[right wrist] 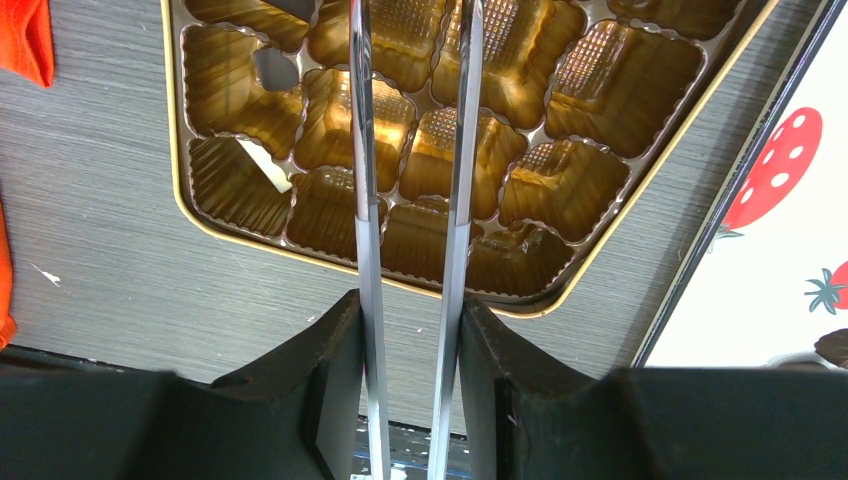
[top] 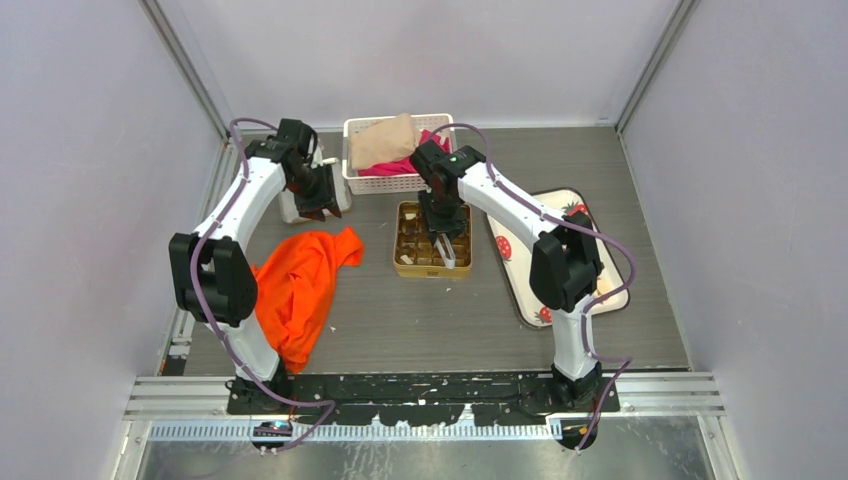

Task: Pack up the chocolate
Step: Place the fake chocolate in the packing box.

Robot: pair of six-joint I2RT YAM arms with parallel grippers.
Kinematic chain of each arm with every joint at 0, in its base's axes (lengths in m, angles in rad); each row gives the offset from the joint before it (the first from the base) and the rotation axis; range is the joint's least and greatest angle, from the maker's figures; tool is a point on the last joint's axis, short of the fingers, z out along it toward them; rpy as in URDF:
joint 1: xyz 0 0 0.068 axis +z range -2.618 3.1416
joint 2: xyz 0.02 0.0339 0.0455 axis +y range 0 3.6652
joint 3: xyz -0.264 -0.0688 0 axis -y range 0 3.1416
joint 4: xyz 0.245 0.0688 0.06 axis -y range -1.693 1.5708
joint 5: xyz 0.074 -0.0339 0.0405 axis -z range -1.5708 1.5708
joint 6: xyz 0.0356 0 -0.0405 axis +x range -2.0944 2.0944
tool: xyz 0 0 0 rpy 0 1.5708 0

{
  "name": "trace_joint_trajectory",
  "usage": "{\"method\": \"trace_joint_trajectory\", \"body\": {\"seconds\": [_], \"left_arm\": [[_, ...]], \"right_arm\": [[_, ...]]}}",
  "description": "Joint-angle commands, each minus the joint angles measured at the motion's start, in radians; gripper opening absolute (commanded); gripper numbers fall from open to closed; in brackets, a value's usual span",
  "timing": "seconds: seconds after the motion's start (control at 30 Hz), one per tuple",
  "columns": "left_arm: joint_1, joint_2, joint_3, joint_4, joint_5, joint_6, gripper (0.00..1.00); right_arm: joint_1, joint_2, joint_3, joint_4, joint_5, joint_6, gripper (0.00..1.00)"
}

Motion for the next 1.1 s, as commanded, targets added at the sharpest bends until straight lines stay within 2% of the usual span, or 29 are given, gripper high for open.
{"method": "trace_joint_trajectory", "body": {"seconds": [0.0, 0.23, 0.43, 0.63, 0.77, 0.9, 1.07], "left_arm": [[0.007, -0.035, 0.001, 0.015, -0.003, 0.013, 0.42], [0.009, -0.039, -0.003, 0.013, -0.005, 0.013, 0.42], [0.009, -0.041, -0.007, 0.015, -0.003, 0.012, 0.42], [0.009, -0.038, -0.001, 0.013, 0.001, 0.012, 0.42], [0.009, -0.038, 0.001, 0.012, 0.004, 0.014, 0.42], [0.009, -0.035, 0.004, 0.012, 0.004, 0.016, 0.42], [0.009, -0.028, 0.008, 0.015, 0.014, 0.013, 0.42]], "right_arm": [[0.002, -0.04, 0.029, 0.014, -0.01, 0.014, 0.39], [0.001, -0.039, 0.032, 0.017, -0.01, 0.02, 0.45], [0.001, -0.044, 0.036, 0.012, -0.01, 0.016, 0.45], [0.001, -0.103, 0.053, 0.02, 0.012, 0.019, 0.22], [-0.014, -0.188, 0.025, 0.028, 0.093, 0.015, 0.16], [-0.096, -0.298, -0.09, 0.044, 0.124, 0.027, 0.15], [-0.294, -0.413, -0.323, 0.053, 0.136, 0.027, 0.18]]}}
